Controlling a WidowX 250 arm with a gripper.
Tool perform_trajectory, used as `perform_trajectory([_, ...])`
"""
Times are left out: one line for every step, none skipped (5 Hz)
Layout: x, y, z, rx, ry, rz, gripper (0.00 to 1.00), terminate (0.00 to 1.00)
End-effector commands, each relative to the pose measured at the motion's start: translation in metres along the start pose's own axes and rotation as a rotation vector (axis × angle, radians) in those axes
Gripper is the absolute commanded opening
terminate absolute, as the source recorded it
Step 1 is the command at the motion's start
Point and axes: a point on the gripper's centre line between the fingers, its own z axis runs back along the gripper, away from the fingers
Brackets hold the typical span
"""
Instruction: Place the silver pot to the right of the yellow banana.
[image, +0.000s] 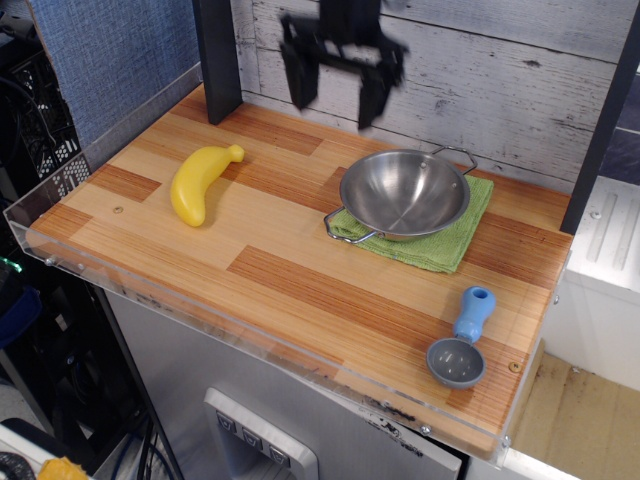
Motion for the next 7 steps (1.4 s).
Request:
perform_trajectory([0.011, -0.001, -0.016, -0.024, 0.024, 0.045, 1.0, 0.0])
perform_trajectory([0.002, -0.006, -0.023, -0.038, 0.053, 0.035, 1.0, 0.0])
perform_trajectory([-0.002, -0.01, -0.024, -0.048, 0.058, 0.026, 1.0, 0.0])
perform_trajectory([-0.007, -0.016, -0.031, -0.061, 0.079, 0.014, 1.0, 0.0])
perform_trajectory([-0.01, -0.021, -0.035, -0.053, 0.093, 0.004, 0.0, 0.0])
perform_trajectory([-0.011, -0.022, -0.031, -0.053, 0.09, -0.013, 0.0, 0.0])
perform_trajectory([-0.01, -0.019, -0.02, -0.065, 0.07, -0.007, 0.0, 0.0])
